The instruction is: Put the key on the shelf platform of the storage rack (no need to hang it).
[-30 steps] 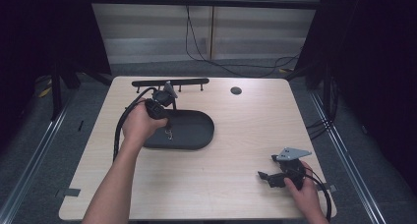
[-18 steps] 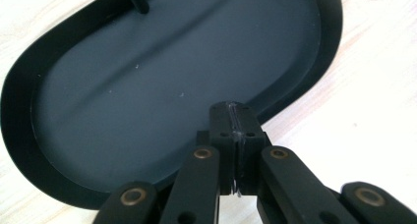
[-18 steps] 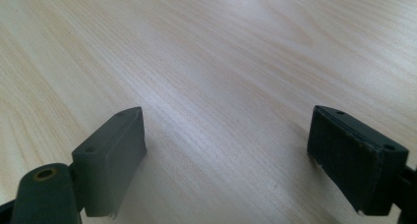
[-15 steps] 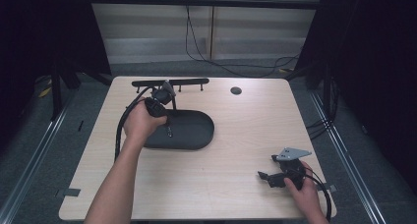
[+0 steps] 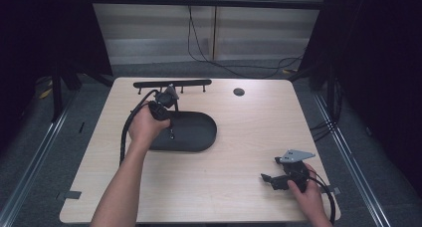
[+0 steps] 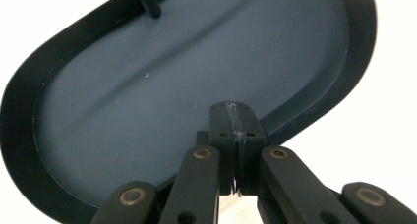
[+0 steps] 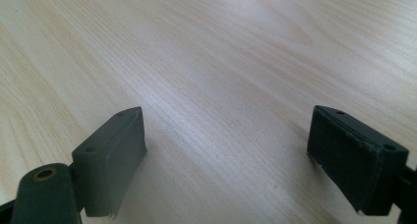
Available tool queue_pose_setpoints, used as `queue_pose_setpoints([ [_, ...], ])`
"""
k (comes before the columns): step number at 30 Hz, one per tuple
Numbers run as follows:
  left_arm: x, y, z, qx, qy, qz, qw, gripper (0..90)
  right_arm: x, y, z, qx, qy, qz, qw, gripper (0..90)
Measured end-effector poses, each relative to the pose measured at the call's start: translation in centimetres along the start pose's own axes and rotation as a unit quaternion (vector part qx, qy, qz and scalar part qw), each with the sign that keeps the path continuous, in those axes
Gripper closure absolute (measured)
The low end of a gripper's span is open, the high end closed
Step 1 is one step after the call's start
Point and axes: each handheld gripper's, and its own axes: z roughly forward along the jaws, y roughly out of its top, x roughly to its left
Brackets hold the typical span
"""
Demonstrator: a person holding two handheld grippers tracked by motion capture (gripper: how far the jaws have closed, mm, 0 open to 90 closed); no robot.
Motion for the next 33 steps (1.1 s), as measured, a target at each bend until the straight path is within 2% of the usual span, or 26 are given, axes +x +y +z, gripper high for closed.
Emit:
queue_pose_setpoints([
  [3, 0.0, 0.0, 0.3, -0.006, 0.000, 0.003, 1.0000, 88.7, 0.0, 0.0, 0.0, 0.000, 0.000, 0.000, 1.0000, 14.0],
  [14, 0.2, -0.5, 1.5, -0.015, 0.002, -0.006, 0.9999, 88.5, 0.0, 0.0, 0.0, 0.000, 0.000, 0.000, 1.0000, 14.0],
  [21, 0.3, -0.9, 1.9, -0.017, 0.003, -0.012, 0.9998, 86.9, 0.0, 0.0, 0.0, 0.000, 0.000, 0.000, 1.0000, 14.0],
  [25, 0.4, -1.0, 2.0, -0.017, 0.004, -0.006, 0.9998, 86.0, 0.0, 0.0, 0.0, 0.000, 0.000, 0.000, 1.0000, 14.0],
  [33, 0.4, -1.1, 2.6, -0.015, 0.002, -0.008, 0.9999, 85.9, 0.0, 0.0, 0.0, 0.000, 0.000, 0.000, 1.0000, 14.0],
])
